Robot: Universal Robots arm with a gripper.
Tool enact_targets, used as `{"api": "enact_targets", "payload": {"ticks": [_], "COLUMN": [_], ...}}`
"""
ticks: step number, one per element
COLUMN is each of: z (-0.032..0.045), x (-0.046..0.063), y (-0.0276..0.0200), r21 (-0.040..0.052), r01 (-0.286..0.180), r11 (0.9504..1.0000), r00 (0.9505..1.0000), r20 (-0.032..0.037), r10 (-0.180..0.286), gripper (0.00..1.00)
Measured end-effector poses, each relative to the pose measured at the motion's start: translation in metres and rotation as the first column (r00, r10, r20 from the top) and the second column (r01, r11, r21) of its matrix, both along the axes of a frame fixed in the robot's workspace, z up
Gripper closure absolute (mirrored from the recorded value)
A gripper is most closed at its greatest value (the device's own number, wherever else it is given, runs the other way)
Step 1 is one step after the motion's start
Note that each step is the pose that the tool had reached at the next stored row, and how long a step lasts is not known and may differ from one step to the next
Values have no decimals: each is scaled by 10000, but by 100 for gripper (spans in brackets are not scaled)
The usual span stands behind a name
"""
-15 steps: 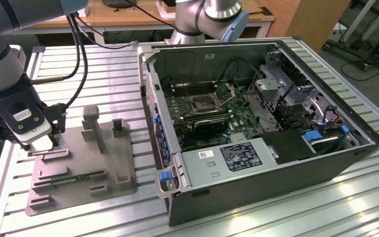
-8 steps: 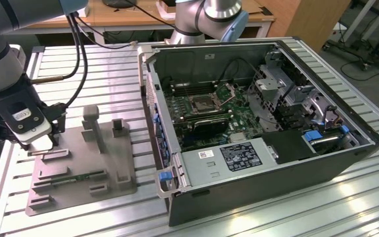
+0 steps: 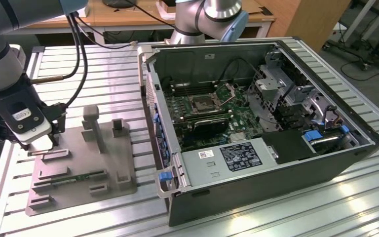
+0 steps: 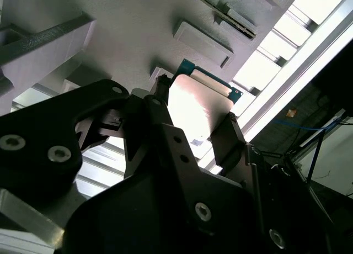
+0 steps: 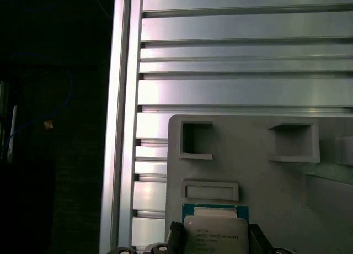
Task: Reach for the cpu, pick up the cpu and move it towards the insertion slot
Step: 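Pick up the cpu and move it towards the insertion slot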
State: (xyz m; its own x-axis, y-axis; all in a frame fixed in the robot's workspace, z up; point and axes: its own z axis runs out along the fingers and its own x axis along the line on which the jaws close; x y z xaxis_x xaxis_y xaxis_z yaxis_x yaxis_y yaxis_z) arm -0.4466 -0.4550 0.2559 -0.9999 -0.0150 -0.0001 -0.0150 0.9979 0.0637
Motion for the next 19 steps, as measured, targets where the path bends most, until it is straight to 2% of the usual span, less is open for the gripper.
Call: {"api": "enact_targets", "payload": {"ticks": [6, 19], "z": [62, 320], "x": [0, 0], "y": [0, 0], "r21": [1, 3], "r01": [0, 0], "r11": [10000, 10000], "r00": [10000, 10000], "r20": [0, 1], "r10": [0, 0], "gripper": [45, 45]}}
